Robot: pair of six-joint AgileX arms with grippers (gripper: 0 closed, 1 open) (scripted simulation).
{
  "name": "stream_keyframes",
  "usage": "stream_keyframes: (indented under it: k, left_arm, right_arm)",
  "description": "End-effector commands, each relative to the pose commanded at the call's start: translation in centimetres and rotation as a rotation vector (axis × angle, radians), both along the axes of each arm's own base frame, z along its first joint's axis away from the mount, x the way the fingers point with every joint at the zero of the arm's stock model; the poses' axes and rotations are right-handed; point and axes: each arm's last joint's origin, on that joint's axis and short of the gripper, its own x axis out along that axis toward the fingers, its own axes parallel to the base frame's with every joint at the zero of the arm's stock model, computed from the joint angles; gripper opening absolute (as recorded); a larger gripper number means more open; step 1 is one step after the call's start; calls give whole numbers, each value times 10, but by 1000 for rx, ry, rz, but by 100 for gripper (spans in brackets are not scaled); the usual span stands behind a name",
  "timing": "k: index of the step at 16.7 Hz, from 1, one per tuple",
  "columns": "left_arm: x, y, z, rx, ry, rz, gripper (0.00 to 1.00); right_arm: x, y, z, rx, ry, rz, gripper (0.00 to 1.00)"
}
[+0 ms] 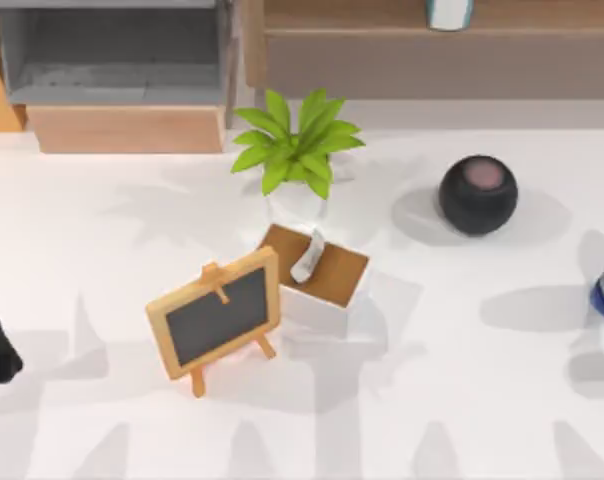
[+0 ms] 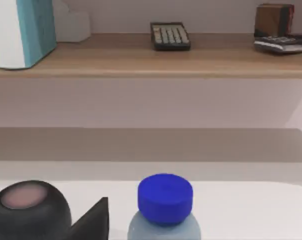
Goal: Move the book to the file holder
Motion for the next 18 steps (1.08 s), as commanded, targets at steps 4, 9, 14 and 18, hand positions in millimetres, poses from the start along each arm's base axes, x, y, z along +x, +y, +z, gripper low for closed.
stream_keyframes:
  k: [4,9,14,18]
  left_arm:
    - [0,-1,7,0,-3,-1,100]
    - [11,-10,61,-1,-21,-7,100]
    - [61,-39,143,-9,-36,-14,100]
    - [134,-96,193,-17,-38,-18,100]
  right_arm:
    - [0,0,0,0,0,0,100]
    - [0,0,0,0,0,0,100]
    - [0,0,0,0,0,0,100]
    - [0,0,0,0,0,0,100]
